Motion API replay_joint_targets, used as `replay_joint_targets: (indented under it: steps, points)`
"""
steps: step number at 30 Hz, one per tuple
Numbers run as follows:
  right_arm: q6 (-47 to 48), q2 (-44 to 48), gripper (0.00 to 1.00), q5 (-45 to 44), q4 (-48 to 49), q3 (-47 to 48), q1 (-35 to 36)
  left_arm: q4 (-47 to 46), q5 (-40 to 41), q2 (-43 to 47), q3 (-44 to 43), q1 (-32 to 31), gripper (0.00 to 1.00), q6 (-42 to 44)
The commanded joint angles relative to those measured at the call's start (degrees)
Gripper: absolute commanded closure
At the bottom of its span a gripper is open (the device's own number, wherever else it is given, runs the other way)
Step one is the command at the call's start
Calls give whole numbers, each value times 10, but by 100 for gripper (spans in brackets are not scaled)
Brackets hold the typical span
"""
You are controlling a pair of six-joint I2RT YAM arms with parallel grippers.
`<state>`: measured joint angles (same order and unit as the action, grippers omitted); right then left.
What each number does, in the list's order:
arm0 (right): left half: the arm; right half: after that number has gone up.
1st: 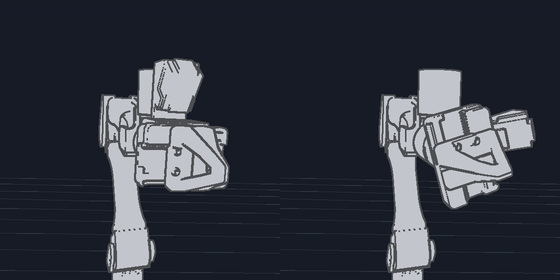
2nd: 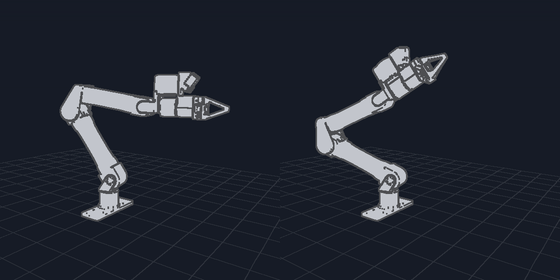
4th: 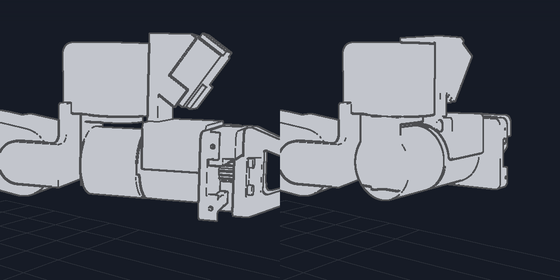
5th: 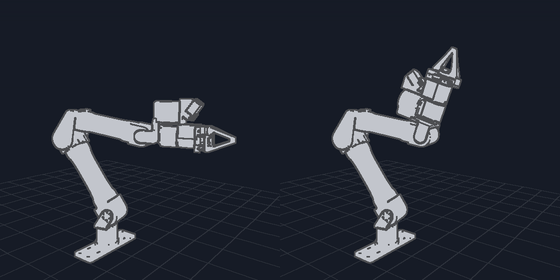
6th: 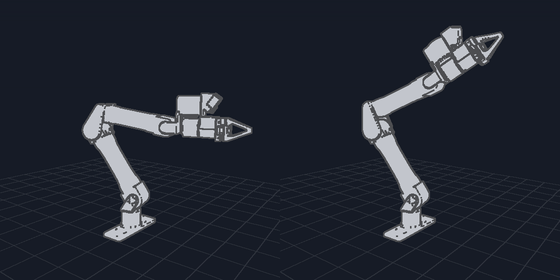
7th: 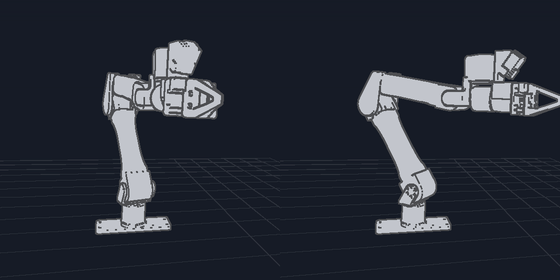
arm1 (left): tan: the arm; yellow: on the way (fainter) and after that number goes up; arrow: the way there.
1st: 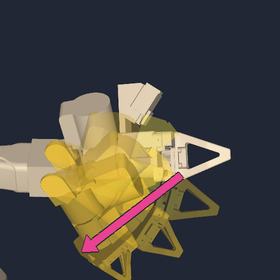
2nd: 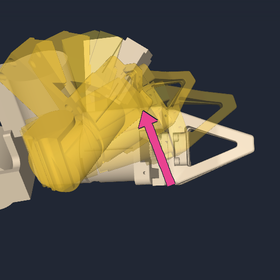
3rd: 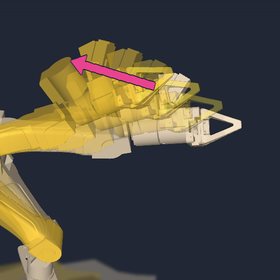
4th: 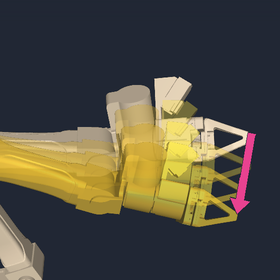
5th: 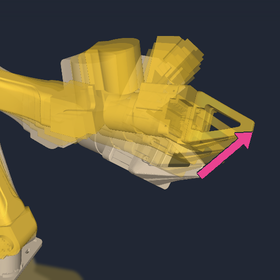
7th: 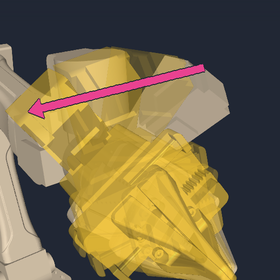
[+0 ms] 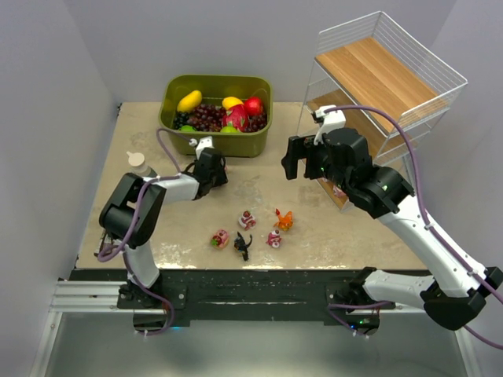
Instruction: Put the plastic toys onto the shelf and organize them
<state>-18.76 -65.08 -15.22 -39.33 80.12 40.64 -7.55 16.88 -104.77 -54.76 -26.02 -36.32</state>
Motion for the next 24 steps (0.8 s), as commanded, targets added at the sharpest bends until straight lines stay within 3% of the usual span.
replay_joint_targets:
  steps: [1,3,7,14,16,20,21,24]
  points:
    - [7,2,3,22,23,2,1,25,-48,39,11,-3,100,27]
    - [7,-1,3,33,25,6,1,16,-87,58,15,-3,100,53]
    - [7,-8,2,68,31,22,1,-3,-242,131,22,-3,100,99]
    - [42,-29,1,232,66,61,1,-6,-486,233,-12,1,100,152]
    - [51,-29,1,291,84,65,1,-12,-599,250,-25,3,100,153]
    - [71,-19,1,382,122,80,1,-68,-751,275,-50,8,100,80]
    - [73,-15,1,388,137,82,1,-119,-797,286,-50,9,100,57]
    - [97,-9,1,416,143,108,-1,-203,-844,304,-61,11,100,-25]
